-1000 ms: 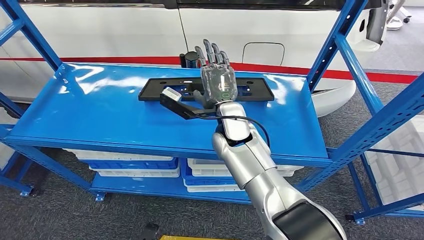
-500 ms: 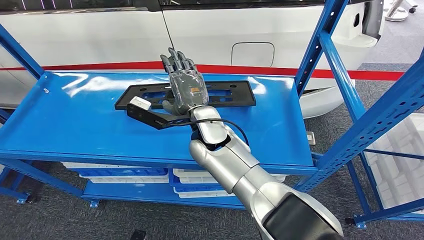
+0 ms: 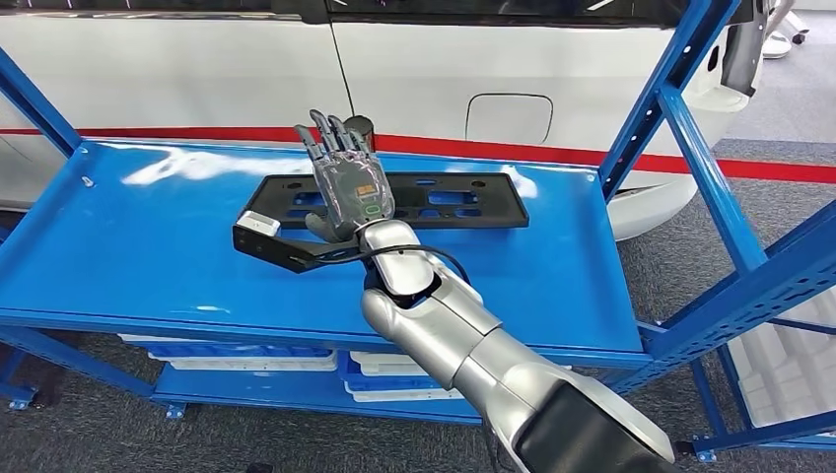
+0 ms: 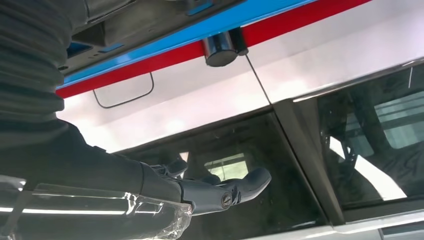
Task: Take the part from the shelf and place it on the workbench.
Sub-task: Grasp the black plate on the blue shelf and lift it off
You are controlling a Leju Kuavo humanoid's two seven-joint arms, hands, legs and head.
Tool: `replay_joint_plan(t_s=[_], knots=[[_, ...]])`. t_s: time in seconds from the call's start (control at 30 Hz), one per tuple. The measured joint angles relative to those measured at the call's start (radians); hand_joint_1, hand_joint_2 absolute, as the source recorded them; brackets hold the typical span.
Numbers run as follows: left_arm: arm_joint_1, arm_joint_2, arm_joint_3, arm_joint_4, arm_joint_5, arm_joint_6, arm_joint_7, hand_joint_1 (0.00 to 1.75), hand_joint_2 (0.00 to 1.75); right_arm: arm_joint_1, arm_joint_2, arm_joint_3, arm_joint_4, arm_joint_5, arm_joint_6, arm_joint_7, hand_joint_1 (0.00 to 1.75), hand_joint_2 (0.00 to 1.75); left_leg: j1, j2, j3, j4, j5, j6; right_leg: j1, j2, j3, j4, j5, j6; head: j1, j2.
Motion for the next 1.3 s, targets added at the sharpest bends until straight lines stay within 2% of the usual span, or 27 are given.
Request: replay_joint_plan(t_s=[0.3,0.83,1.3], knots=[[0.000,-0.001,0.009,0.000,0.003,0.001,0.000,0.00,0.00,-0.007,0.000,0.039,0.002,-0.020,0.006,0.006,0.00,1.75,-0.006,-0.001,0.000,0.000,-0.002,0.009,-0.004,0.000,0.003,-0.007,0.003,0.005,0.000,0.000],[0.002,-0.002,0.017,0.000,0.000,0.002,0.000,0.00,0.00,-0.011,0.000,0.070,0.006,-0.017,0.015,0.029,0.00,1.75,-0.003,0.000,0.001,0.000,-0.001,0.009,-0.001,0.000,0.003,-0.007,0.003,0.006,-0.001,0.000],[0.031,-0.004,0.072,0.000,0.071,0.061,-0.013,0.00,0.00,-0.008,0.000,0.220,0.141,0.073,0.045,0.081,0.00,1.75,-0.003,0.000,0.001,0.000,-0.001,0.009,-0.001,0.000,0.003,-0.007,0.003,0.006,-0.001,0.000]])
